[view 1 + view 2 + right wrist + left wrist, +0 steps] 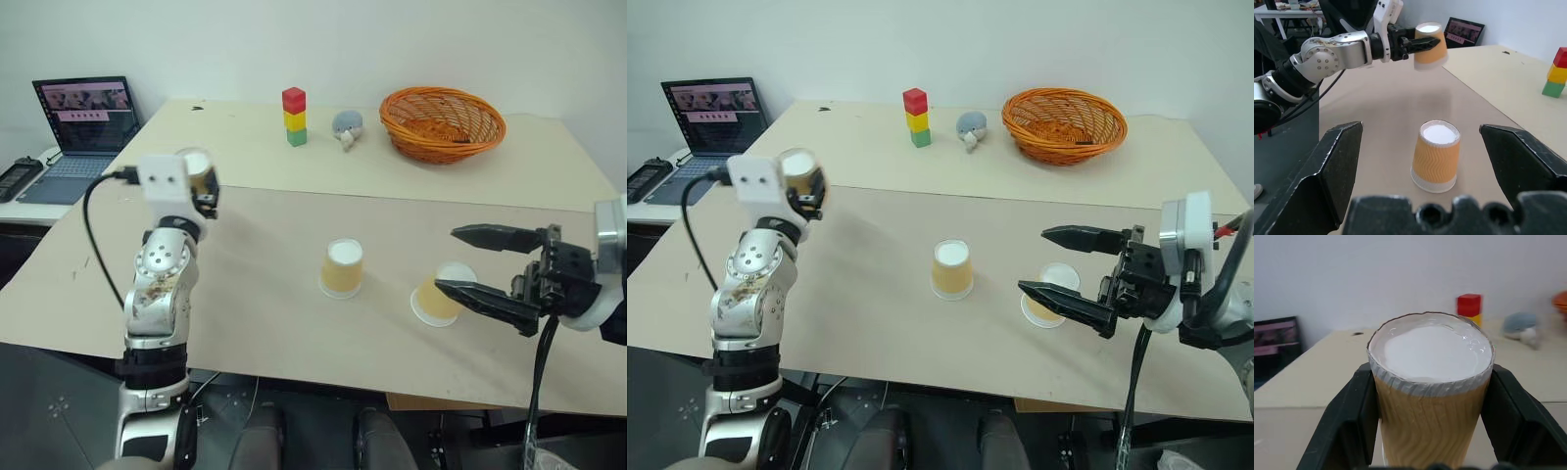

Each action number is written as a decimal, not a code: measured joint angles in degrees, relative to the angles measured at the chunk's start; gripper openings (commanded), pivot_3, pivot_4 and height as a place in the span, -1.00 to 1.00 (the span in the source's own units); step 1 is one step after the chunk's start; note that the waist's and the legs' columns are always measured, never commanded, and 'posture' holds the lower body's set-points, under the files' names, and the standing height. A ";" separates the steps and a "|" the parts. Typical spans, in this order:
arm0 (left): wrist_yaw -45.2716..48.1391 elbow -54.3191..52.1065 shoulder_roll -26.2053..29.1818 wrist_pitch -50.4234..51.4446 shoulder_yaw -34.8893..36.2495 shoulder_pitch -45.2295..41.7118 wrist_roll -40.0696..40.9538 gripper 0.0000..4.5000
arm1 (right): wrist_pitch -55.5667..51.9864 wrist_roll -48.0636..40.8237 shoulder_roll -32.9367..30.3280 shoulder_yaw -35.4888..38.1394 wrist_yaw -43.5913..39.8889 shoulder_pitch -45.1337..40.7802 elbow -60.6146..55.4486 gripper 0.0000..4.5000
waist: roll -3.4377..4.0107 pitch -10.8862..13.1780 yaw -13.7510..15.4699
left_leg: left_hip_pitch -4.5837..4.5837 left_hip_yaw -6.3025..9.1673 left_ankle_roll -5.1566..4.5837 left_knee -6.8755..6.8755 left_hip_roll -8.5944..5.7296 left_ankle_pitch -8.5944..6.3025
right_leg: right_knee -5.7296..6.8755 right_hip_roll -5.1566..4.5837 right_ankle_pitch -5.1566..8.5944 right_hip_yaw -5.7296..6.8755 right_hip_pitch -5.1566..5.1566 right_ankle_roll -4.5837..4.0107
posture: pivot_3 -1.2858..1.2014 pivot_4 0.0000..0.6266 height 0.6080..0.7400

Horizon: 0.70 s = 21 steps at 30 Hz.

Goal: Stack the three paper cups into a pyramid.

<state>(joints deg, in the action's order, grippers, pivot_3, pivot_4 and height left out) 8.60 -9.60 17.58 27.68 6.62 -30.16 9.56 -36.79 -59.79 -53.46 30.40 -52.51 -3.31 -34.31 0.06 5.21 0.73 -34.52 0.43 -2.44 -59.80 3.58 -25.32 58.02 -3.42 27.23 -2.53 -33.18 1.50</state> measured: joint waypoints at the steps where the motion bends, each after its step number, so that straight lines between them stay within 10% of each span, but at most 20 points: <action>1: 2.60 1.45 1.19 -0.58 -1.57 0.10 0.07 0.27 | 0.00 0.00 -0.01 0.00 -0.07 0.00 0.03 1.00 | 0.00 0.01 -0.04 | -0.03 0.00 0.00 0.01 0.00 0.00 | -0.02 0.04 0.00 0.03 -0.03 0.00 | 0.03 -0.52 -0.55; 21: 42.25 13.54 9.97 -5.75 -7.52 -8.29 11.17 0.27 | -0.04 0.02 -0.97 4.95 -0.23 4.85 -2.10 1.00 | 0.06 0.08 -0.37 | 0.03 0.00 0.00 0.01 0.06 0.01 | -0.05 0.14 0.04 0.06 0.00 -0.01 | 0.03 -0.52 -0.55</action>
<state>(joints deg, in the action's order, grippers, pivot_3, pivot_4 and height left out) 50.86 3.94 27.55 21.93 -0.91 -38.45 20.73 -36.83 -59.77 -54.43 35.35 -52.74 1.53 -36.42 0.11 5.29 0.36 -34.49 0.44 -2.44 -59.79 3.64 -25.31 57.98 -3.28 27.28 -2.47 -33.18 1.49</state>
